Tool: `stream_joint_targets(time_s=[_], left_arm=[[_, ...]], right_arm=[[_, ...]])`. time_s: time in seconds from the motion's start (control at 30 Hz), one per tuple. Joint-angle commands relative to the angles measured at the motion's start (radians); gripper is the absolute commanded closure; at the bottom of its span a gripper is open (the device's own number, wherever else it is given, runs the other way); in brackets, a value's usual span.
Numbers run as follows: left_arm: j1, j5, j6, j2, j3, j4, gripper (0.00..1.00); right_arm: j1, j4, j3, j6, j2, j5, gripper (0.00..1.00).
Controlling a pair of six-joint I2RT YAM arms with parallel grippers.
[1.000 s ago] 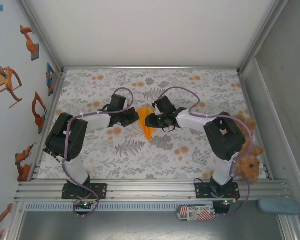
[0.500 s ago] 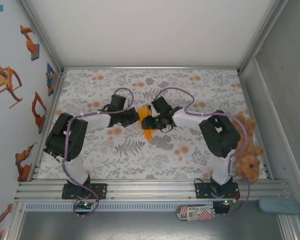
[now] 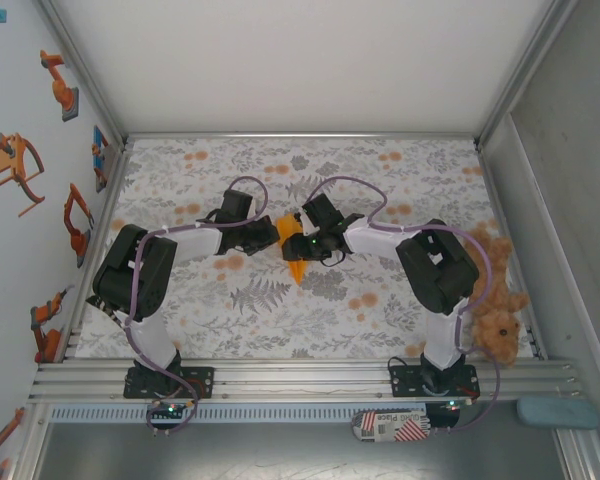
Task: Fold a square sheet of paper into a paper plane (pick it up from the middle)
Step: Move the paper plane to the center of the table.
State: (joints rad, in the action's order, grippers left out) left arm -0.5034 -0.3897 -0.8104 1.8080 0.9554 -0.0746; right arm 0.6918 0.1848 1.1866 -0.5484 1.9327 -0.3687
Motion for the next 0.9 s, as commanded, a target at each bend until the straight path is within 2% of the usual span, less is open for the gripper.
stream_joint_targets(time_s=[0.0,0.2,0.57,0.73,0.87], left_arm=[[0.003,-0.013,0.011,0.01,0.016,0.012,0.98],[0.002,-0.009,0.011,0.006,0.011,0.012,0.98],[0.002,-0.009,0.009,-0.006,0.011,0.018,0.91],[0.018,0.023,0.013,-0.055,0.006,0.055,0.81],[0.05,0.108,0.026,-0.143,-0.013,0.125,0.66]], right_arm=[[0.009,0.031,0.029,0.014,0.012,0.045,0.55],[0.01,0.088,0.059,0.016,0.036,0.091,0.69],[0.018,0.109,0.082,0.006,0.057,0.104,0.78],[0.017,0.141,0.085,0.005,0.03,0.186,0.9],[0.015,0.19,0.106,0.004,0.005,0.32,0.95]])
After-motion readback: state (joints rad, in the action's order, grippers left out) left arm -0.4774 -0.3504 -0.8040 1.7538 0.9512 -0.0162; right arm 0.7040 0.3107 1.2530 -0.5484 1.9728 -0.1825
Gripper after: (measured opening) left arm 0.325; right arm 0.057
